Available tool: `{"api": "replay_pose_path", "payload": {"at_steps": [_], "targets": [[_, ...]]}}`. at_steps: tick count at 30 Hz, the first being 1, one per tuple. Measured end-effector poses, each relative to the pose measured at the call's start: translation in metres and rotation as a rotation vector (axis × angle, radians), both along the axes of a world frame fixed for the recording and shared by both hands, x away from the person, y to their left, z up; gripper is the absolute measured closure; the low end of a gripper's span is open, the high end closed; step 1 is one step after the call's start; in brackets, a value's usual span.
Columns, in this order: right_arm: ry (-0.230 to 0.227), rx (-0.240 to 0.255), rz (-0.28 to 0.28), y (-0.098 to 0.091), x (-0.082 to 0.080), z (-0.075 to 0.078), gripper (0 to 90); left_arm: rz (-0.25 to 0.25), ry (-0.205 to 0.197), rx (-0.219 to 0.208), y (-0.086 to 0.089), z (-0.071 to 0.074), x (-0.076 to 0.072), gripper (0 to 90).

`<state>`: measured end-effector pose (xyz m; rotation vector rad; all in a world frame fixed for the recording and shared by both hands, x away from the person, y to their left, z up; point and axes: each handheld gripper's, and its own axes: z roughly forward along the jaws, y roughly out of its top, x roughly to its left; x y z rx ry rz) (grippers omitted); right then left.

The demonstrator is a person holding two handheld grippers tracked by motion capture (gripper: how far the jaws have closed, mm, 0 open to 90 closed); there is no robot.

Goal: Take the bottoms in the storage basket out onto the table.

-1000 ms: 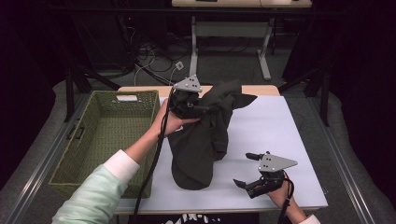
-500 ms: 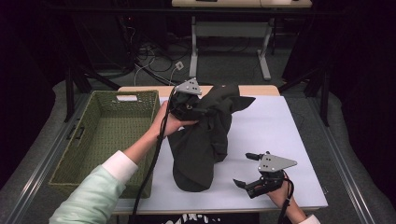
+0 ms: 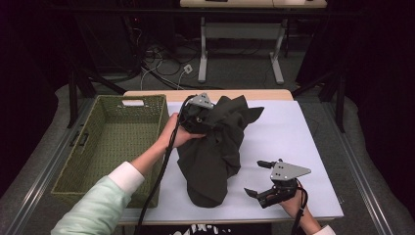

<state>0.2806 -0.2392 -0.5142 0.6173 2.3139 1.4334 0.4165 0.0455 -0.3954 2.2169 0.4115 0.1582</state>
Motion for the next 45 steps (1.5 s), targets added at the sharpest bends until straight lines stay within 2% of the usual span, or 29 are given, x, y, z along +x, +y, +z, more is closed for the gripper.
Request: {"api": "replay_pose_path", "payload": {"at_steps": [6,14,18,26,32,35,37,39,45], "targets": [[-0.002,-0.002,-0.001,0.000,0.000,0.000,2.1,0.016,0.036,0.030,0.000,-0.015,0.003,75.8],[-0.003,-0.001,-0.001,0.000,0.000,0.000,2.1,0.036,0.058,0.104,-0.005,-0.035,0.002,73.7],[0.000,-0.001,0.000,0.000,0.000,0.000,2.1,0.049,0.068,0.131,-0.003,-0.039,0.003,73.1],[-0.001,-0.002,0.001,0.000,0.000,0.000,2.1,0.060,0.077,0.141,0.000,-0.042,0.003,73.7],[-0.001,-0.002,0.001,0.000,0.000,0.000,2.1,0.081,0.083,0.185,-0.002,-0.051,0.003,73.1],[-0.001,-0.002,0.002,0.000,0.000,0.000,2.1,0.096,0.107,0.209,-0.003,-0.058,0.004,71.5],[-0.002,-0.003,0.002,0.000,0.000,0.000,2.2,0.107,0.127,0.206,-0.001,-0.061,0.006,69.2],[-0.002,-0.003,0.002,0.000,0.000,0.000,2.2,0.114,0.124,0.200,0.001,-0.060,0.006,66.0],[0.000,-0.003,0.001,0.000,0.000,0.000,2.1,0.145,0.109,0.160,0.010,-0.051,0.004,39.7]]}}
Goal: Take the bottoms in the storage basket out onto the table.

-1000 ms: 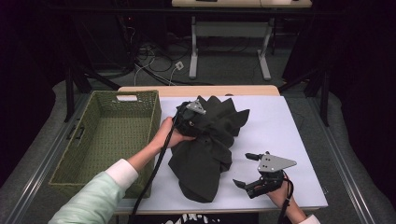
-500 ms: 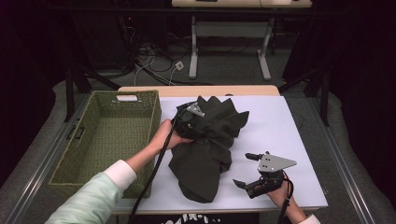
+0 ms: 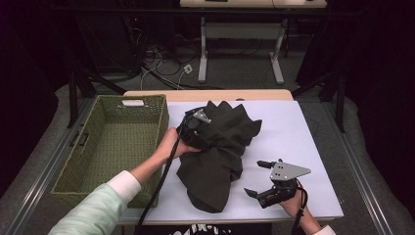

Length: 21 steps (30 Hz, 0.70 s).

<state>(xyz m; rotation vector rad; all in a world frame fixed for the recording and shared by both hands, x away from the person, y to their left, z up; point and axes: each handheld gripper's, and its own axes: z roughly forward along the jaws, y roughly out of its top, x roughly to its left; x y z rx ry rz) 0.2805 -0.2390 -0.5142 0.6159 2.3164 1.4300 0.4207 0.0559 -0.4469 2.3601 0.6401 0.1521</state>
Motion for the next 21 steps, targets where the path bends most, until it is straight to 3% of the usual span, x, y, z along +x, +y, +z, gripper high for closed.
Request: {"api": "replay_pose_path", "payload": {"at_steps": [5,13,21], "targets": [[-0.001,-0.003,0.000,0.000,0.000,0.000,2.2,0.020,-0.014,-0.002,0.010,0.009,-0.005,18.0],[0.002,-0.002,0.000,0.000,0.000,0.000,2.2,0.048,-0.041,-0.031,0.029,0.023,-0.017,8.2],[-0.005,-0.005,-0.001,0.003,0.000,0.002,2.2,0.062,-0.057,-0.031,0.045,0.027,-0.033,1.6]]}}
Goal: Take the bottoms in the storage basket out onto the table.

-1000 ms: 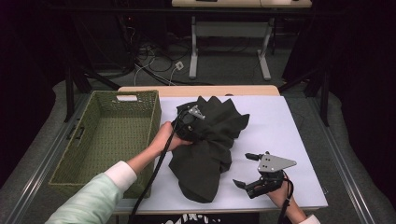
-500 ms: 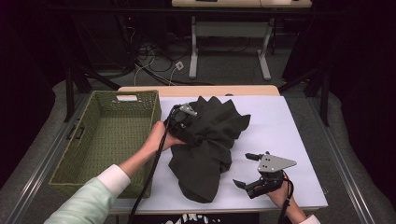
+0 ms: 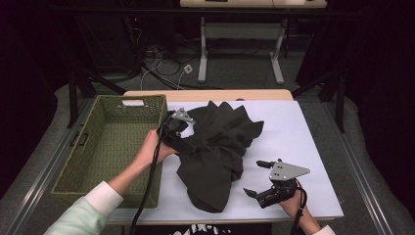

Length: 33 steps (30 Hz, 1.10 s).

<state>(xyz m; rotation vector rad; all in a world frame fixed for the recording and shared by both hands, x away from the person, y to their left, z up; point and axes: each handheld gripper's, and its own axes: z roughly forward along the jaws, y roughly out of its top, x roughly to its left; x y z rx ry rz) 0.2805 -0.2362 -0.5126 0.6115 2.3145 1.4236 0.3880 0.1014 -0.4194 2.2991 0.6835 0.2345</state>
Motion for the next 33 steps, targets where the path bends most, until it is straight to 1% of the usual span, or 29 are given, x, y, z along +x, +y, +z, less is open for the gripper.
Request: {"api": "replay_pose_path", "payload": {"at_steps": [4,5,8,11,15,18,20,25,33], "targets": [[0.001,-0.002,0.005,0.000,-0.001,0.000,2.2,0.009,-0.013,-0.001,0.009,0.002,-0.006,0.5],[-0.001,-0.002,0.004,0.000,-0.001,0.000,2.1,0.016,-0.015,-0.009,0.012,0.002,-0.007,0.2],[0.003,-0.002,0.001,-0.001,0.000,0.000,2.2,0.023,-0.020,-0.006,0.018,0.001,-0.009,0.0],[0.002,-0.002,-0.001,-0.002,0.000,0.000,2.2,0.033,-0.018,0.001,0.024,-0.003,-0.010,0.0],[0.002,-0.003,-0.001,-0.002,0.000,0.000,2.2,0.046,-0.015,-0.007,0.032,-0.005,-0.012,0.0],[0.001,-0.003,-0.002,-0.002,-0.001,0.000,2.2,0.054,-0.018,-0.007,0.037,-0.005,-0.015,0.0],[-0.002,-0.005,-0.003,-0.002,-0.001,0.000,2.2,0.059,-0.027,-0.007,0.040,-0.004,-0.018,0.0],[0.000,-0.005,-0.004,-0.002,-0.001,0.000,2.2,0.072,-0.032,-0.017,0.049,-0.004,-0.023,0.0],[0.001,-0.005,-0.005,-0.002,-0.001,0.000,2.2,0.098,-0.030,-0.024,0.064,-0.005,-0.028,0.0]]}}
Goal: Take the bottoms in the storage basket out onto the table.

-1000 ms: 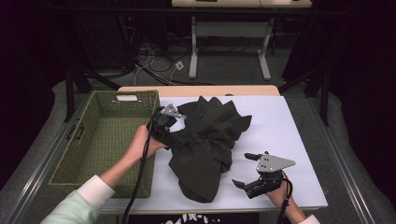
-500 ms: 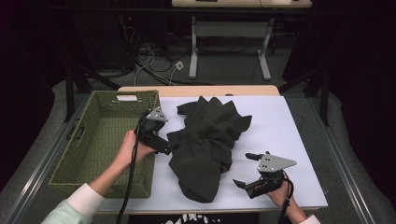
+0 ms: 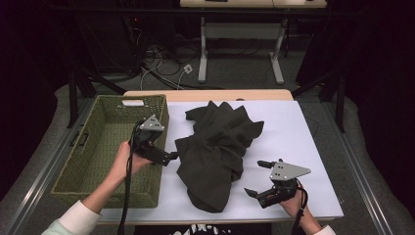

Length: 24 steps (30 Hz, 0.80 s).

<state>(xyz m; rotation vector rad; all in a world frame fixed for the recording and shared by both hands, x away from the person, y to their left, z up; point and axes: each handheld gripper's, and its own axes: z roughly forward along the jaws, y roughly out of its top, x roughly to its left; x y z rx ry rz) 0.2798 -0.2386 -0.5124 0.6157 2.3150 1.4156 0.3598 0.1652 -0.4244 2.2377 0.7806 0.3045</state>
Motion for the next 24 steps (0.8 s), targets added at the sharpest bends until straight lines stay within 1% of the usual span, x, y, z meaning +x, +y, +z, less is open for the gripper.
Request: {"api": "replay_pose_path", "payload": {"at_steps": [17,24], "targets": [[0.002,-0.003,-0.001,0.001,0.000,0.000,2.2,0.056,-0.016,-0.021,0.033,-0.004,-0.018,0.0],[0.000,-0.003,-0.001,0.001,0.000,0.000,2.2,0.080,-0.031,-0.031,0.045,-0.005,-0.026,0.0]]}}
